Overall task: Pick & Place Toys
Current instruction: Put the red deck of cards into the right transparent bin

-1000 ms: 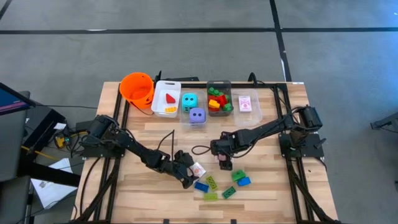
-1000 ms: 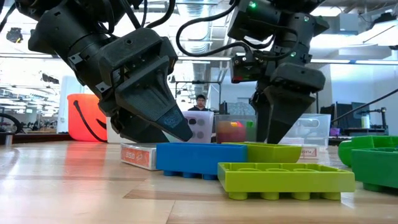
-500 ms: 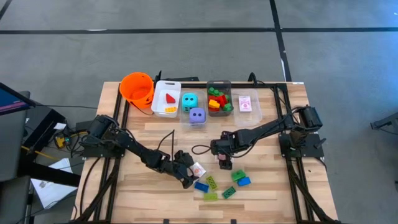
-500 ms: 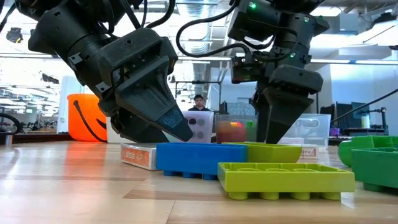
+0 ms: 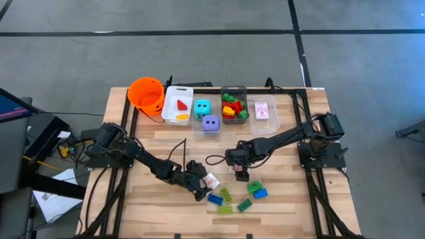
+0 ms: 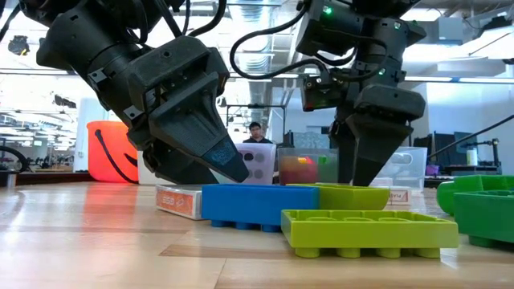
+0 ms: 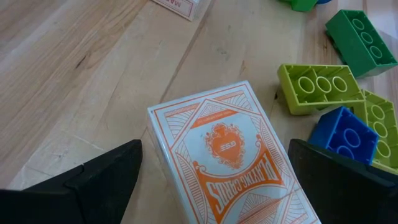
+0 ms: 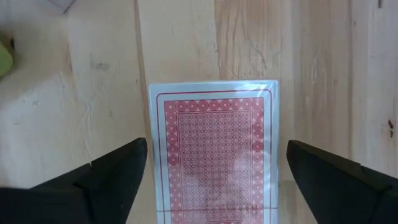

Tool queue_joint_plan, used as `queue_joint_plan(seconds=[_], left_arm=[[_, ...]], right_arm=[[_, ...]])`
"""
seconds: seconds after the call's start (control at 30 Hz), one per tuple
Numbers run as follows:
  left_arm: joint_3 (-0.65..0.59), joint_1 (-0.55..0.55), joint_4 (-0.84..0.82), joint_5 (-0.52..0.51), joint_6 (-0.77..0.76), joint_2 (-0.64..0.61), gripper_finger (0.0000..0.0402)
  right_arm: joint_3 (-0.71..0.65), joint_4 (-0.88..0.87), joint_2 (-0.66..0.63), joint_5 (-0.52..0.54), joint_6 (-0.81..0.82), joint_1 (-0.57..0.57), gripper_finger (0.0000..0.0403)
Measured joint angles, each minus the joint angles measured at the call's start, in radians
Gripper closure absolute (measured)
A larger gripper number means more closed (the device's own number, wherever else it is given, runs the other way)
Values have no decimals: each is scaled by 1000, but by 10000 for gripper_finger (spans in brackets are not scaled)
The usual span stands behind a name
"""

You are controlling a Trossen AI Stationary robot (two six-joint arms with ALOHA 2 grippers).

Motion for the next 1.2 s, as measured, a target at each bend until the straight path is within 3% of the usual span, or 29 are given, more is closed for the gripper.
queue_joint_plan(seconds=[0.43,0.63,0.9,1.2], left_arm=[[0,0,-1,0,2,0,5],[0,0,-1,0,4,0,5],[0,0,-4,1,4,0,5],[0,0,-3,28,0,0,5]], right_arm=[[46,-75,121,-19,-19,-1,27],[97,-111,71,-14,-25,3,106],[184,-194,3,177,26,17,105],[196,-438,-228,467,144,-4,105]])
